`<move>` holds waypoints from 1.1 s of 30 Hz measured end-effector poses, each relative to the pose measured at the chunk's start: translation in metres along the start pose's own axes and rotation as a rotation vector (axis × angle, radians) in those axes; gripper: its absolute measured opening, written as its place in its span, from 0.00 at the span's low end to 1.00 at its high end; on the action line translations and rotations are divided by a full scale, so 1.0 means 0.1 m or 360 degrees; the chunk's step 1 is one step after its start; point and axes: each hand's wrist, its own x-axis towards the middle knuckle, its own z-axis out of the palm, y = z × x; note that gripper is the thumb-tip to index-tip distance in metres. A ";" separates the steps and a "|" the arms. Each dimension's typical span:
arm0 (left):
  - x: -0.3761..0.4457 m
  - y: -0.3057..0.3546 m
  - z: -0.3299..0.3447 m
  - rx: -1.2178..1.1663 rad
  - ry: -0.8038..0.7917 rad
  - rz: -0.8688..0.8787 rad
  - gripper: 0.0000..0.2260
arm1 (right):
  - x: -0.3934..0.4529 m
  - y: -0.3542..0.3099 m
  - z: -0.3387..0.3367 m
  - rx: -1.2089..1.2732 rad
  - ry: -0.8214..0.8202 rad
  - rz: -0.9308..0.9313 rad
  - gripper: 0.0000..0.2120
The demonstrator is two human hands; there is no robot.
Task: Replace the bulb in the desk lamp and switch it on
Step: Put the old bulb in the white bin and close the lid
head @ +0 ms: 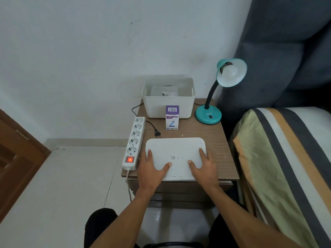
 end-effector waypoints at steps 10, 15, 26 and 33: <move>0.50 0.27 -0.49 -0.0209 0.0198 0.0260 0.46 | 0.47 -0.48 -0.40 0.0295 0.0110 -0.0100 0.37; 1.07 0.57 -0.76 -0.0348 0.0352 0.0441 0.43 | 0.94 -0.92 -0.71 0.0272 0.0223 -0.0237 0.36; 2.43 1.10 -1.01 -0.0336 0.0395 0.0573 0.42 | 2.22 -1.57 -0.80 0.0318 0.0298 -0.0310 0.37; 2.92 1.16 -0.91 -0.0310 0.0301 0.0537 0.34 | 2.71 -1.66 -0.61 0.0216 0.0176 -0.0230 0.37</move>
